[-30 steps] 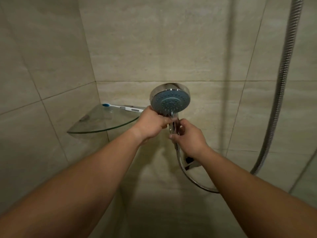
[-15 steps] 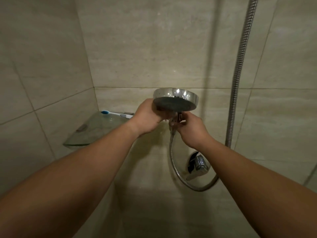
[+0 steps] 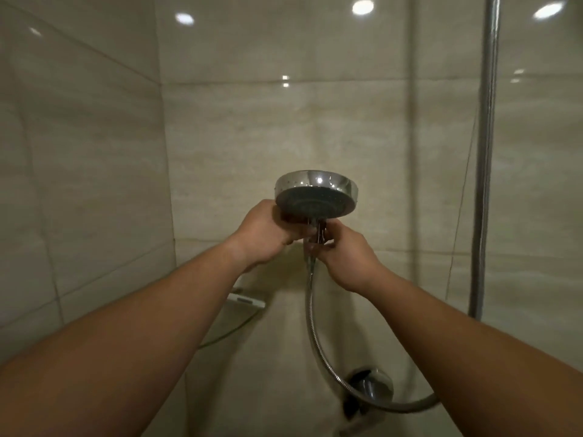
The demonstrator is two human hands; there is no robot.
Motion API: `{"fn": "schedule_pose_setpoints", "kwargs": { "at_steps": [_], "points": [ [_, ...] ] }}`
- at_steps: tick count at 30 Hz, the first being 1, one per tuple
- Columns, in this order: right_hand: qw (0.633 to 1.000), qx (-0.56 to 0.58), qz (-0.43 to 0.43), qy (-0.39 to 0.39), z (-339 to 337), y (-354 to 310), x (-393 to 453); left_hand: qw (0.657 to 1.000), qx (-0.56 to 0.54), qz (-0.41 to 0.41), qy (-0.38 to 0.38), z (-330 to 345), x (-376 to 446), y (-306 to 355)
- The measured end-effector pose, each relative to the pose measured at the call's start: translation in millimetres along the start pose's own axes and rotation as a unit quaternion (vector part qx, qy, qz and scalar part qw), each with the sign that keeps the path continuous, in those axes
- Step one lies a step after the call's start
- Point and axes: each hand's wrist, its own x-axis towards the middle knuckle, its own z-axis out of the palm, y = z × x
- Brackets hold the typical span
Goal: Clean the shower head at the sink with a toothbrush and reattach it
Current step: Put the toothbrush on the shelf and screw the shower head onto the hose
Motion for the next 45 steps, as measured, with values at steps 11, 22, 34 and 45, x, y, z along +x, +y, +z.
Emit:
{"fn": "schedule_pose_setpoints", "kwargs": {
  "at_steps": [11, 22, 34, 45],
  "points": [
    [0.998, -0.018, -0.044, 0.034, -46, -44, 49, 0.998, 0.036, 0.042, 0.011, -22, 33, 68],
    [0.987, -0.074, -0.109, 0.095, -95, -103, 110, 0.992, 0.062, 0.093, 0.057, -57, 84, 142],
    [0.969, -0.081, -0.178, 0.154, -153, -178, 191, 0.985, -0.003, 0.108, 0.137, -90, 150, 215],
    [0.942, -0.090, -0.252, 0.205, -208, -266, 258, 0.976, -0.057, 0.120, 0.173, -135, 200, 302]
  ]
}}
